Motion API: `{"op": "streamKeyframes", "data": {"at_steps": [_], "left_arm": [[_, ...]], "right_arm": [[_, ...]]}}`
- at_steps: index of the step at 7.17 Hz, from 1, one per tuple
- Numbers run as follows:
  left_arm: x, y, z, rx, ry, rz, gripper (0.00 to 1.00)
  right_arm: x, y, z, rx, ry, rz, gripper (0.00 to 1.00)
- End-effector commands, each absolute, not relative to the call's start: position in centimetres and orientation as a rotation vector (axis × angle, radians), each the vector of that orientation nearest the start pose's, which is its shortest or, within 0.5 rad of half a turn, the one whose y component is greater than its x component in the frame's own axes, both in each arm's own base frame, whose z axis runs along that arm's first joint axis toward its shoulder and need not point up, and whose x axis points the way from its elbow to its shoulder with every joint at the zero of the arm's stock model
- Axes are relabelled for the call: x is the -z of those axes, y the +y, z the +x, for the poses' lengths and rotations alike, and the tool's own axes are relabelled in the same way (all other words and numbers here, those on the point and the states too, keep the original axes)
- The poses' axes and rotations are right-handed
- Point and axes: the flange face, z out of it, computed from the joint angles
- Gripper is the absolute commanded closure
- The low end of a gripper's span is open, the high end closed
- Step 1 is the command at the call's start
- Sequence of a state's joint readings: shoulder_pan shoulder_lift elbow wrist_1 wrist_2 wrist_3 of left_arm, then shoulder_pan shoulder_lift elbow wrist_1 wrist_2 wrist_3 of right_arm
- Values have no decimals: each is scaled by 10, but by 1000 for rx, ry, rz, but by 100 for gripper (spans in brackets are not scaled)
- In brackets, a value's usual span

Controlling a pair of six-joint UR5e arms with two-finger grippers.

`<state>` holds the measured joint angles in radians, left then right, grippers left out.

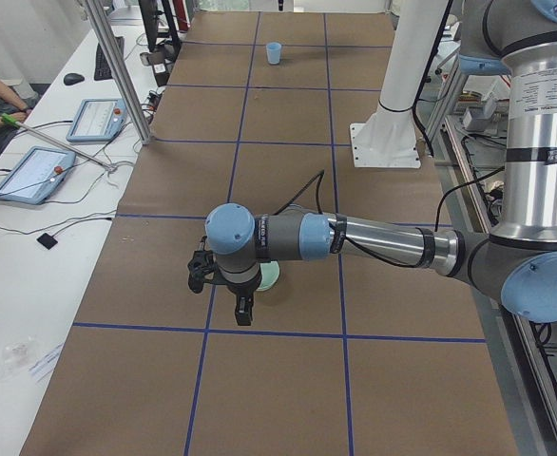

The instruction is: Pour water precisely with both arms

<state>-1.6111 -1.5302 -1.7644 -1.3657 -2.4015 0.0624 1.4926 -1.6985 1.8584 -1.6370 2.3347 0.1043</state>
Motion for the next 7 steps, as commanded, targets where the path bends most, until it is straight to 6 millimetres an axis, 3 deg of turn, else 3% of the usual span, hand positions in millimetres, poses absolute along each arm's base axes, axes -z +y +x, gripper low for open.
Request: {"op": "streamKeyframes", "data": {"at_steps": [1,7], "left_arm": [[-595,-463,-79,-7,828,6,1],[-601,-463,-80,2,824,-9,1]], "right_arm": [[-585,-442,30,11,-768,19,0],[-588,-441,30,9,-768,15,0]]}}
